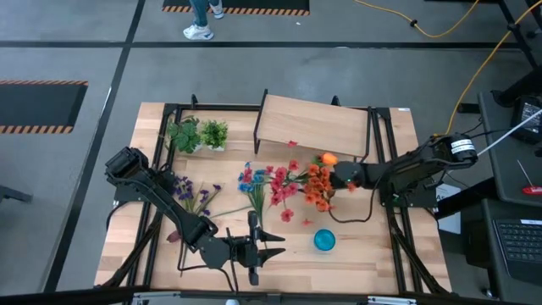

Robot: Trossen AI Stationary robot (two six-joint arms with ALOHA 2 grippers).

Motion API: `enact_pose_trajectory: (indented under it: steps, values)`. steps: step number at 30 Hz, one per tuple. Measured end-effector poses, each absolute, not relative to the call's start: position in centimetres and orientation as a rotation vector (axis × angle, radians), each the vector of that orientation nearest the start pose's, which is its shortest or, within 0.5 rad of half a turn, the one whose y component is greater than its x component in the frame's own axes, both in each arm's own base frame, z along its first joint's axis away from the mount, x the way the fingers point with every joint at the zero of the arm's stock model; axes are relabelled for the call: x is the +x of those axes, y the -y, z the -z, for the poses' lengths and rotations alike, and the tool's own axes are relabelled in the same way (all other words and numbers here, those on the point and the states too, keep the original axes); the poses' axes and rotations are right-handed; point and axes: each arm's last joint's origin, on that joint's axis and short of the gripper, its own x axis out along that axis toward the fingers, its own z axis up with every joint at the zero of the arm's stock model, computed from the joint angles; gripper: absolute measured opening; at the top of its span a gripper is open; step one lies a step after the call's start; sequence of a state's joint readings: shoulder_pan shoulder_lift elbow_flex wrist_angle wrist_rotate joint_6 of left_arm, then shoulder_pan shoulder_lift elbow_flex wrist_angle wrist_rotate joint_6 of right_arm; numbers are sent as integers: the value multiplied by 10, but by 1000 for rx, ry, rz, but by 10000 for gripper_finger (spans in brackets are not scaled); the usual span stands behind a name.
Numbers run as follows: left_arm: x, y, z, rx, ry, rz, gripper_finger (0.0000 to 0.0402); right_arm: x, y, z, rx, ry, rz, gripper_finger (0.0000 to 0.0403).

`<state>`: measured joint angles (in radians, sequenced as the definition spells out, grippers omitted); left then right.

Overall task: Pick and place flowers into a vace then onto a shelf
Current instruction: Put the orange flowers into the transparent vase

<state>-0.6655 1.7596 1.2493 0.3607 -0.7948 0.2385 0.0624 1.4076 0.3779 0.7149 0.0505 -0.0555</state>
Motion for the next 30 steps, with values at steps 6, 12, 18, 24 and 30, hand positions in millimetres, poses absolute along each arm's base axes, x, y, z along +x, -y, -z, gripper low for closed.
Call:
enact_pose_trajectory:
  steps: [6,12,18,24,30]
  values:
    - [327,230,-281,334,-135,-115,111,259,-15,-168,-77,-378,-22,187]
    - [327,230,-280,323,-148,-115,111,254,-12,-174,-102,-403,79,187]
    - [327,230,-278,325,-159,-114,111,246,-13,-182,-104,-412,83,187]
    - [326,231,-278,324,-160,-113,111,240,-20,-188,-116,-414,56,187]
    - [323,235,-278,327,-159,-101,111,230,-25,-192,-145,-450,109,185]
